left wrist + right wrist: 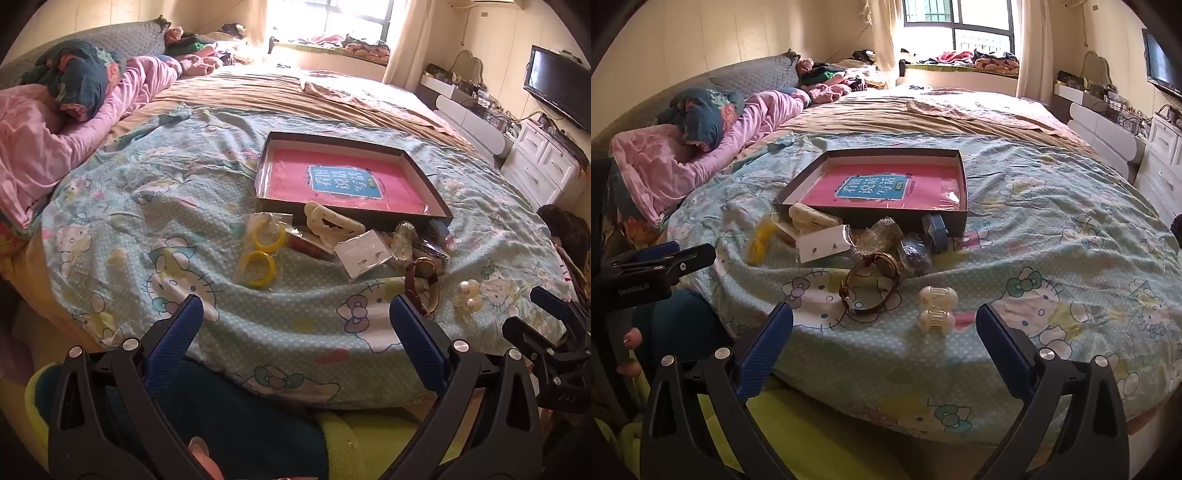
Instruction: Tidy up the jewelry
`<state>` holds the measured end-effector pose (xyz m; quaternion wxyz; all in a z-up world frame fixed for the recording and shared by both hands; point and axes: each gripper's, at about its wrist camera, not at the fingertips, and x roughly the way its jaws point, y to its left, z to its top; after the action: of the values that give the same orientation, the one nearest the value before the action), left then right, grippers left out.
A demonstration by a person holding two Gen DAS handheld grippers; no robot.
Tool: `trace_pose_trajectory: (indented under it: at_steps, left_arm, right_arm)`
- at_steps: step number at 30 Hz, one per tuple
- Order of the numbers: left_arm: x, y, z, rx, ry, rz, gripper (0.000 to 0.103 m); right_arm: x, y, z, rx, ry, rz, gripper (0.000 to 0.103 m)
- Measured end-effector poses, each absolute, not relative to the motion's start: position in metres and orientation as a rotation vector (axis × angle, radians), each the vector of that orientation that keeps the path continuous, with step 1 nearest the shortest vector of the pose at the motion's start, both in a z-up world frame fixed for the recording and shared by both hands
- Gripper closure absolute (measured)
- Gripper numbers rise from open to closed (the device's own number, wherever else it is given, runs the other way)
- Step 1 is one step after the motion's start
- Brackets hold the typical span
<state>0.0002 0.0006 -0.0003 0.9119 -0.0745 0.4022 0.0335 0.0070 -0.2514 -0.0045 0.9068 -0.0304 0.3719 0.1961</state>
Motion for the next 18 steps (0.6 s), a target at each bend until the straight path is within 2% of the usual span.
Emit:
trace_pose_trajectory:
  at_steps: [18]
  left_arm:
    - [-0.0041, -0.0004, 0.0035, -0.142, 0.816, 0.058, 0.009]
  right_arm:
    - [0.0039, -0.2501, -0.0028, -0.057, 0.763, 0.417, 0.004]
